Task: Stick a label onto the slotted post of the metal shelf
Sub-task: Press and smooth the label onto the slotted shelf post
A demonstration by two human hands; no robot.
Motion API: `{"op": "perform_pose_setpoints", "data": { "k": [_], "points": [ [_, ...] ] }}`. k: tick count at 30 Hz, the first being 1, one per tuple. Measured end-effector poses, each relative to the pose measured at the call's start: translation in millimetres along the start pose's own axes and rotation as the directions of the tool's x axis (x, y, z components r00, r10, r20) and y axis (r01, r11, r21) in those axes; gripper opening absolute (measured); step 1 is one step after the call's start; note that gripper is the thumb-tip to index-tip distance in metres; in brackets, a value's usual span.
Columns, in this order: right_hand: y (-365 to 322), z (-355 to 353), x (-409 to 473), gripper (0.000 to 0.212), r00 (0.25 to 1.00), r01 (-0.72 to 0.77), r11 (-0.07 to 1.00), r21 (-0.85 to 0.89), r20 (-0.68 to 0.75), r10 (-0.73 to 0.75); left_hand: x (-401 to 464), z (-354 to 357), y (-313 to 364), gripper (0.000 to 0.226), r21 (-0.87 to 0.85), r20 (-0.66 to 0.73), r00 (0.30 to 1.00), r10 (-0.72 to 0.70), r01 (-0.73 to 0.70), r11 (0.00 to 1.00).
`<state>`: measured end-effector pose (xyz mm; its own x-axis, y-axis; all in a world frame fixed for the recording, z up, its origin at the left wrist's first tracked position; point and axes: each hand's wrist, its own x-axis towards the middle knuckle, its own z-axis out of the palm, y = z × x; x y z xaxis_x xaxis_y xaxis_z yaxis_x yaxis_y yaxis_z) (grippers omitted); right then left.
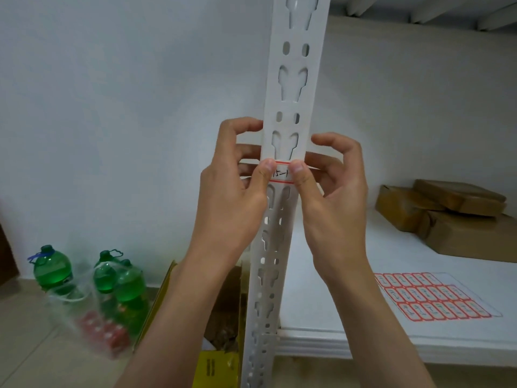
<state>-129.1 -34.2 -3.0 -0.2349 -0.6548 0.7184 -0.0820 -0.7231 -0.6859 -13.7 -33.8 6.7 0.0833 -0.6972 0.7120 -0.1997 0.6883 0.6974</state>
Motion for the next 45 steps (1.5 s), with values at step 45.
{"op": "perform_pose_setpoints", "data": {
  "k": [45],
  "points": [
    [27.1, 11.0, -15.8, 0.006, 0.923, 0.297, 0.925, -0.237, -0.178, -0.341, -9.2, 15.5, -0.8, 0.021, -0.046, -0.141, 0.990, -0.014, 0.007, 0.999]
  ]
}}
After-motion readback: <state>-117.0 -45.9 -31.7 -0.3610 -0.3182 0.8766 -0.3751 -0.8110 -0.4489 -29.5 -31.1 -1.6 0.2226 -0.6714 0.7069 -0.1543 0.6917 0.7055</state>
